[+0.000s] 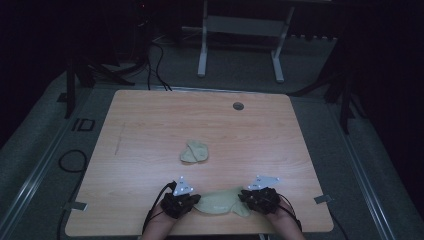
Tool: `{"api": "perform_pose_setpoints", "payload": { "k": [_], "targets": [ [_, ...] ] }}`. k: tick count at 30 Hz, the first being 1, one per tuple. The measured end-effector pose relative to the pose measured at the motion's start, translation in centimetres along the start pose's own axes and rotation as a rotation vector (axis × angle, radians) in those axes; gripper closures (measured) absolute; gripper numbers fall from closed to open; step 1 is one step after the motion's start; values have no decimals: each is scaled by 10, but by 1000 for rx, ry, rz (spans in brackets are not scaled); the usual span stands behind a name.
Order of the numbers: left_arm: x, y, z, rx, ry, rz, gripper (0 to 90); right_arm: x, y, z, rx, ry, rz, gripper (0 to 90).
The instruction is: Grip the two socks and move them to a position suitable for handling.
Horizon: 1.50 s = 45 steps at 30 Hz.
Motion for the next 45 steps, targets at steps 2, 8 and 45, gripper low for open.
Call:
{"api": "perform_pose_setpoints", "payload": {
  "k": [2,8,45],
  "targets": [
    [0,0,-1,2,-3,-5,893,1,0,1,-2,5,-21,745],
    [2,6,4,55,-35,0,821,-2,10,6,19,18,-15,700],
    [-36,-34,81,185,132,4,347,2,152,-95,106,-8,70,483]
  ]
}}
Point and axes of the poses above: each handheld gripper's, and its own axes: z roughly backward along the jaws, y roughly out of its top, x roughly to its right, the point moved 2 cm from there along -z, roughly forward along the jaws, and after that the axes turned 10 degrees about x, right-handed, at the moved point
